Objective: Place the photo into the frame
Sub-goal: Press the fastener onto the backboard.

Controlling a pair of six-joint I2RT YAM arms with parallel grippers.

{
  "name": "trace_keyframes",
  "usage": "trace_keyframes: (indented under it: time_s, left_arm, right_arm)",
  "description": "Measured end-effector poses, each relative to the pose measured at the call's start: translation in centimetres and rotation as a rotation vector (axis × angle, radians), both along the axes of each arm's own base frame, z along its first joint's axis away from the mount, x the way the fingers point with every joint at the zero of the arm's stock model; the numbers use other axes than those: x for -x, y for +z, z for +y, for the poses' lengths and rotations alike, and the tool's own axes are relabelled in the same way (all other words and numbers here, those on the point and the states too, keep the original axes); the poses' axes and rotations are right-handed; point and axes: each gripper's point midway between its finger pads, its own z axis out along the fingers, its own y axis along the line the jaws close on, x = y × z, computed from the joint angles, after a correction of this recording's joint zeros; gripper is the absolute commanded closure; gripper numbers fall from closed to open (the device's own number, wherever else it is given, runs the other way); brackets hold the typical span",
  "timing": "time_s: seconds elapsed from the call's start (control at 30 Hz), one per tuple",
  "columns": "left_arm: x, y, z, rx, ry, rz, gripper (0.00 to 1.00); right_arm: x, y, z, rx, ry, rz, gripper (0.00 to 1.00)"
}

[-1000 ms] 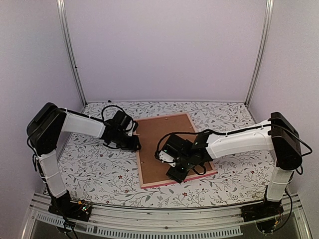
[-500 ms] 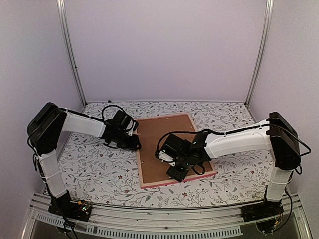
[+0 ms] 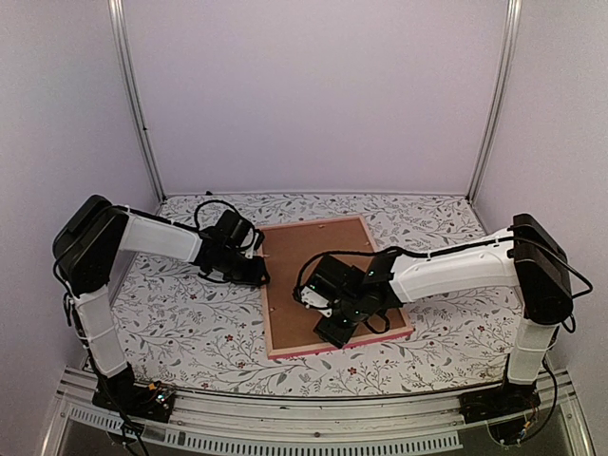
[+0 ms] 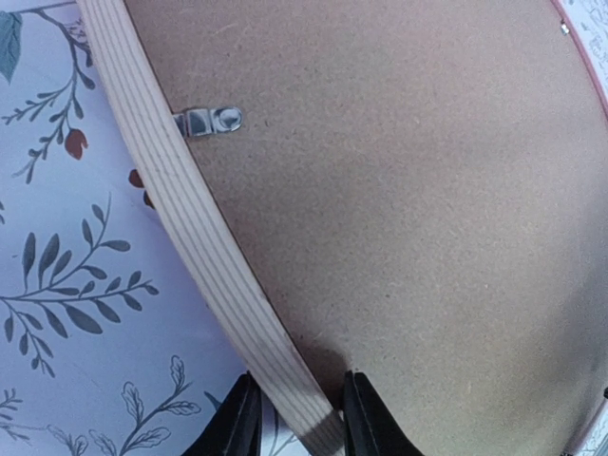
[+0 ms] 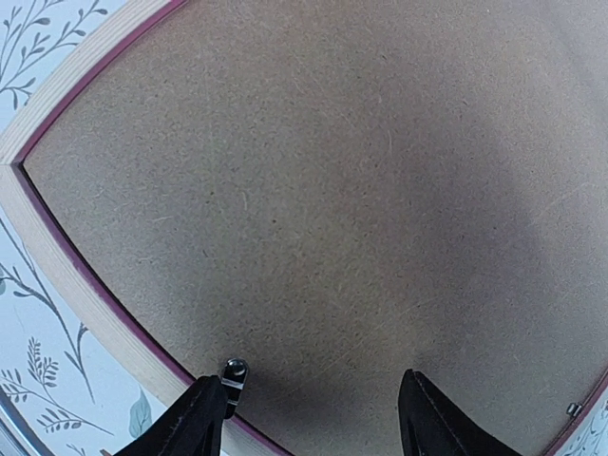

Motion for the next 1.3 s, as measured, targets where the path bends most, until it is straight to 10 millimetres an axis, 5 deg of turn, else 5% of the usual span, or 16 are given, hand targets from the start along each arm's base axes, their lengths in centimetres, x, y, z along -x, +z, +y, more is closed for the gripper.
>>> trace_keyframes:
  time_s: [1.3]
  left_arm:
    - [-0.3, -0.01, -0.26, 0.011, 0.003, 0.002, 0.72]
  right_arm:
    - [0.01, -0.61, 0.63, 0.002, -0.007, -0.006, 0.38]
